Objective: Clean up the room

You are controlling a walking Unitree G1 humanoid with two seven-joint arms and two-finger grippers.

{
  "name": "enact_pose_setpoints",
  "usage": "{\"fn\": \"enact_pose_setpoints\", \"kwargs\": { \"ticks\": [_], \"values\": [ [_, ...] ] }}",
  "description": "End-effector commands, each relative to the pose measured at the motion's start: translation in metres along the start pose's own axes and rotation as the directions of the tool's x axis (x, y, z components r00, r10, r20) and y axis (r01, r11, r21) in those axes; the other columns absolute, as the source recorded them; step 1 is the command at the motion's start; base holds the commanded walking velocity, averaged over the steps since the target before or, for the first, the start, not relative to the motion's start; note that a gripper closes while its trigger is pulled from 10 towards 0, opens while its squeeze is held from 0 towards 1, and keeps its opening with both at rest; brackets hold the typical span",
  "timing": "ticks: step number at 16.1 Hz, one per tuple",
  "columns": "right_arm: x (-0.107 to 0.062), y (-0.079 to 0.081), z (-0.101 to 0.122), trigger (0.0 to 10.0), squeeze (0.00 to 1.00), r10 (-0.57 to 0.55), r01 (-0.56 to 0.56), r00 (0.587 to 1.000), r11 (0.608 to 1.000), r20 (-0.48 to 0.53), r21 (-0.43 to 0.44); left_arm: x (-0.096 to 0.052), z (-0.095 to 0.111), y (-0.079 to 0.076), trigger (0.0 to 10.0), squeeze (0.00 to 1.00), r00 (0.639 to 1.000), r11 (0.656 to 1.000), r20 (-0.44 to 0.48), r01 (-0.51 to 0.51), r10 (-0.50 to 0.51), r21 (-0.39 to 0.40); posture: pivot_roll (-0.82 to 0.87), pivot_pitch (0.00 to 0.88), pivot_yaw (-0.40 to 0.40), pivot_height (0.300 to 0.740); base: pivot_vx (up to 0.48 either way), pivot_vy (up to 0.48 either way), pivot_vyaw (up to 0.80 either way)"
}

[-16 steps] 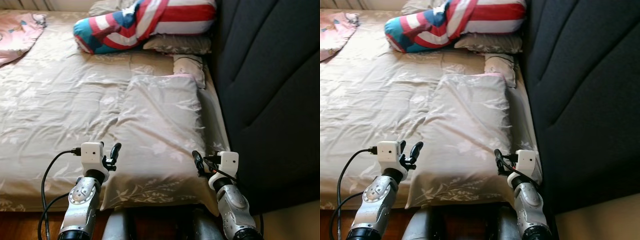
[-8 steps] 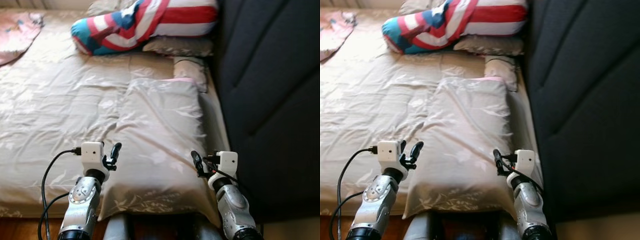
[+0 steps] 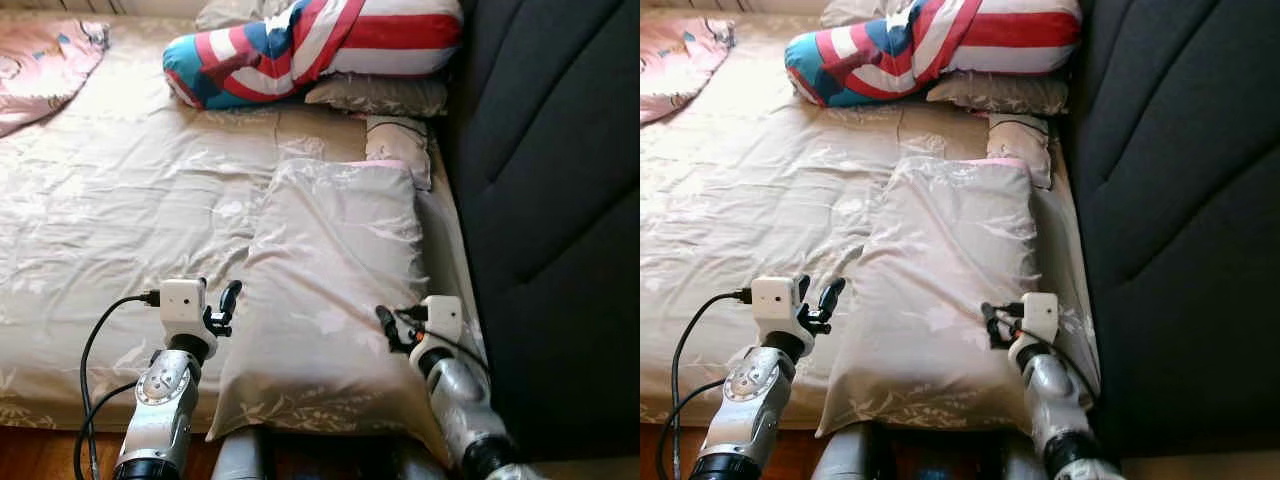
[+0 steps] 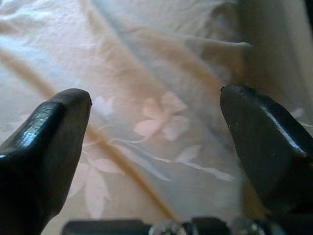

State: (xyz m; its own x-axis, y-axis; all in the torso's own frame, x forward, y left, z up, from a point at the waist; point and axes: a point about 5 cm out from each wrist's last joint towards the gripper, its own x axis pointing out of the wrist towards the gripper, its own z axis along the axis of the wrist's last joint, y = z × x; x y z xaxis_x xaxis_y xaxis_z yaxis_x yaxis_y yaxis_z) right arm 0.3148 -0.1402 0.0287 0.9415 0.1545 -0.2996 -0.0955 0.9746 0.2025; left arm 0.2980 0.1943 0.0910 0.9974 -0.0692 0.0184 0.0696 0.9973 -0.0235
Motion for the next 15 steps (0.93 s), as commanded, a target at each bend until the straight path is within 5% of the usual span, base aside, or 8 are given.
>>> {"fn": "enact_pose_setpoints", "kwargs": {
  "ticks": [1,3,8,15],
  "values": [
    [0.002,-0.007,0.0,10.0,1.0,-0.046,0.045,0.998,0.999,-0.042,-0.01,-0.005,-0.004,0.001,10.0,0.0,1.0,1.0,-0.027,0.0,0.0,0.001,0.07,0.241,-0.03,0.652,0.0,0.0,0.0],
    [0.005,-0.01,0.001,10.0,1.0,-0.079,0.077,0.994,0.997,-0.078,-0.027,-0.006,-0.004,0.003,10.0,0.0,1.0,1.0,-0.029,0.001,-0.001,0.004,0.07,0.24,-0.02,0.652,0.0,0.0,0.0],
    [0.009,-0.014,0.001,10.0,1.0,-0.096,0.111,0.982,0.99,-0.166,0.086,-0.008,-0.001,0.007,10.0,0.0,0.999,1.0,-0.033,0.012,-0.011,0.017,0.08,0.234,0.006,0.652,0.0,0.0,0.0],
    [0.006,-0.023,-0.004,10.0,1.0,-0.069,0.094,0.968,0.991,-0.242,0.093,-0.009,0.001,0.007,10.0,0.0,0.998,0.999,-0.046,0.032,-0.031,0.019,0.08,0.238,0.023,0.652,0.0,0.0,0.0]
  ]
}}
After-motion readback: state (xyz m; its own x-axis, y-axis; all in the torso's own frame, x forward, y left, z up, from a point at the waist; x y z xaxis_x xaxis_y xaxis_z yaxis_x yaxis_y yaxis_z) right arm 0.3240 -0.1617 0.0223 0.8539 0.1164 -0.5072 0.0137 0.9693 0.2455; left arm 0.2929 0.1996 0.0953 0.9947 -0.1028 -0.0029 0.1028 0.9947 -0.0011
